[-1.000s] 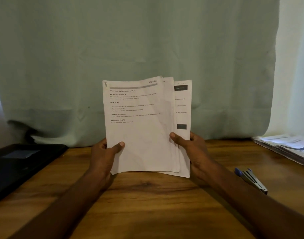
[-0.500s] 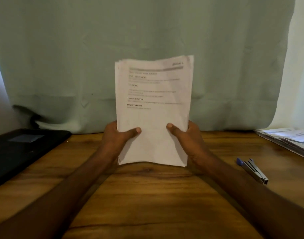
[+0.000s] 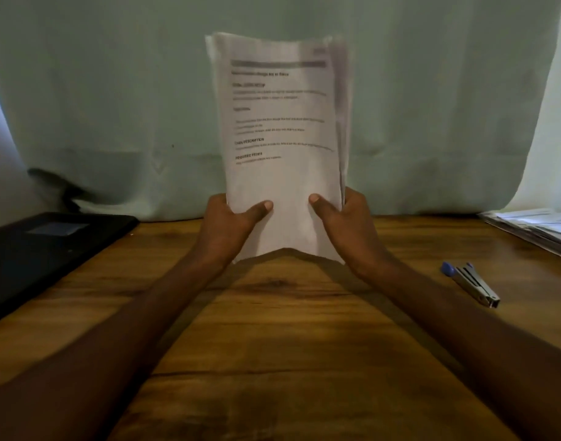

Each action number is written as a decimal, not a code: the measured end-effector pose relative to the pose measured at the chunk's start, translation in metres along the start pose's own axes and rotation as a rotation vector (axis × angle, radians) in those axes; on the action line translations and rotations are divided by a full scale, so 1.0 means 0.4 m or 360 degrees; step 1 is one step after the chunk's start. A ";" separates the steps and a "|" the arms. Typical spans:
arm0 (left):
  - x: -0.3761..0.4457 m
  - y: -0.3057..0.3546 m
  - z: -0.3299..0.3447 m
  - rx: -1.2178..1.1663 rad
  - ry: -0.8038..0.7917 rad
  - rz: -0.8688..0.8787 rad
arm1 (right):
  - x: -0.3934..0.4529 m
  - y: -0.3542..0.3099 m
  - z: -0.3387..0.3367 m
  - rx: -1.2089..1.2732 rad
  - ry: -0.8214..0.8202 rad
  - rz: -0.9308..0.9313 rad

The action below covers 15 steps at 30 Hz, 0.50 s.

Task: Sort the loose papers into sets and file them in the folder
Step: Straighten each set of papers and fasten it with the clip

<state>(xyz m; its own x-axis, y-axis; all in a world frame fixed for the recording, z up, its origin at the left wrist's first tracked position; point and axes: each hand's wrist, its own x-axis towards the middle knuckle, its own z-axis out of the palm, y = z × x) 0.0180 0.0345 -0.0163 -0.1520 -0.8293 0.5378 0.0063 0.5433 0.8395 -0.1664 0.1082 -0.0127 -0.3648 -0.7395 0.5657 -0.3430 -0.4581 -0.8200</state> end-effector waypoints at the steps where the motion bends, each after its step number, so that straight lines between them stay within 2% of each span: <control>1: -0.006 -0.010 0.001 0.0081 -0.0002 -0.0010 | -0.003 0.014 0.004 -0.0035 -0.0014 0.0062; 3: -0.025 -0.023 0.005 0.0275 -0.0016 -0.0017 | -0.015 0.040 0.005 -0.0098 -0.0019 0.0205; 7: -0.034 -0.022 0.002 0.0208 0.0061 0.0014 | -0.017 0.029 0.009 -0.0193 0.0044 0.0177; 10: -0.041 -0.031 0.008 0.0447 0.0001 -0.0026 | -0.031 0.041 0.006 -0.0284 -0.0027 0.0246; 15: -0.032 -0.031 0.005 0.0463 0.0049 -0.0090 | -0.026 0.045 0.005 -0.0392 -0.0008 0.0253</control>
<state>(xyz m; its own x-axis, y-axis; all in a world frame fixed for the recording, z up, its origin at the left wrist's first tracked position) 0.0180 0.0387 -0.0339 -0.1137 -0.8604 0.4968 -0.2854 0.5072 0.8132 -0.1670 0.1068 -0.0334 -0.4265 -0.7952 0.4310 -0.4818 -0.2035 -0.8523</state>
